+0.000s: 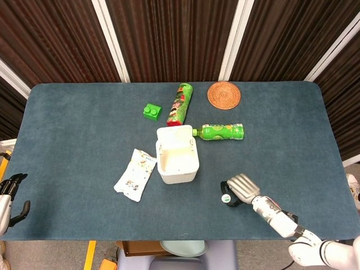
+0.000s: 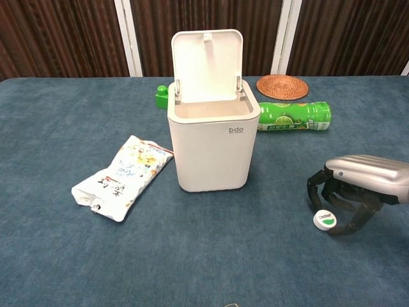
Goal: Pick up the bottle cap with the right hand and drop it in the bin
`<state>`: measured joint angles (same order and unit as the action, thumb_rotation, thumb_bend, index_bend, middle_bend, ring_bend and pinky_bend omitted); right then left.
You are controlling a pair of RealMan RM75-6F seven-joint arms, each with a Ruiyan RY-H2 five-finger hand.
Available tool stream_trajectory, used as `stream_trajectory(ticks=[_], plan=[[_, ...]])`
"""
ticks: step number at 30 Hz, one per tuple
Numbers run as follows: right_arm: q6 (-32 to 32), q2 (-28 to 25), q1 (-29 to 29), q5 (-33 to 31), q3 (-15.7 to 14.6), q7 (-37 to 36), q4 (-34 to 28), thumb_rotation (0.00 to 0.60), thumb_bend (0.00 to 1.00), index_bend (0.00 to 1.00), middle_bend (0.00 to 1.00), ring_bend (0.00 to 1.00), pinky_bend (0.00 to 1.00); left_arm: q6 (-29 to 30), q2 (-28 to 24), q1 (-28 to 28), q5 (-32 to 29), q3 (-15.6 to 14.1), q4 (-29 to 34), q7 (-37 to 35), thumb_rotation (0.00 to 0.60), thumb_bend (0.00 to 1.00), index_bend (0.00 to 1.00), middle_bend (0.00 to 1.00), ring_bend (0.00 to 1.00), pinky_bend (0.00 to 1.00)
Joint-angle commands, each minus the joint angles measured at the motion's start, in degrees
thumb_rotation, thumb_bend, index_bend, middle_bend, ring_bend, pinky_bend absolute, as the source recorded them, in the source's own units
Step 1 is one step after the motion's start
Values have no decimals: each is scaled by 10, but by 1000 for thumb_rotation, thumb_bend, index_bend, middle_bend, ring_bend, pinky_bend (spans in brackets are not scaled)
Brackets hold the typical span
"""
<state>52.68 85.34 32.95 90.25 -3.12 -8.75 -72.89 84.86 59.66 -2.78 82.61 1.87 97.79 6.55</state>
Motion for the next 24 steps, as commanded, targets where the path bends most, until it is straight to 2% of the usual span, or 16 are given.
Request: stream_trajectory(ticks=[1,6,10,14,19,24], plan=[[14,-9,-5,2,0,0,-7,600,300,732,923,930,1000,-1,0,0,0,0,0,1,600,458,150,146,186,397],[77,-49,-22,18,6,-3,-51,600,300,734,923,931,1000,-3,1,-1,-1,-1,0,3,600,457,150,145,186,397],[152,-103,-43,39,15,6,-113,600,300,734,923,930,1000,-7,2,-3,-2,-1,0,7,600,457,150,146,186,397],[193,-155,-55,45,28,23,-179,600,300,734,923,930,1000,-9,3,-3,-5,-1,1,9,600,457,150,146,188,397],[195,-200,-50,31,52,52,-254,600,299,733,923,930,1000,-10,3,-4,-6,-1,2,12,600,457,150,148,187,397],[144,-215,-18,-12,84,60,-298,600,301,731,923,930,1000,-13,5,-6,-5,-2,1,15,600,457,150,150,189,398]])
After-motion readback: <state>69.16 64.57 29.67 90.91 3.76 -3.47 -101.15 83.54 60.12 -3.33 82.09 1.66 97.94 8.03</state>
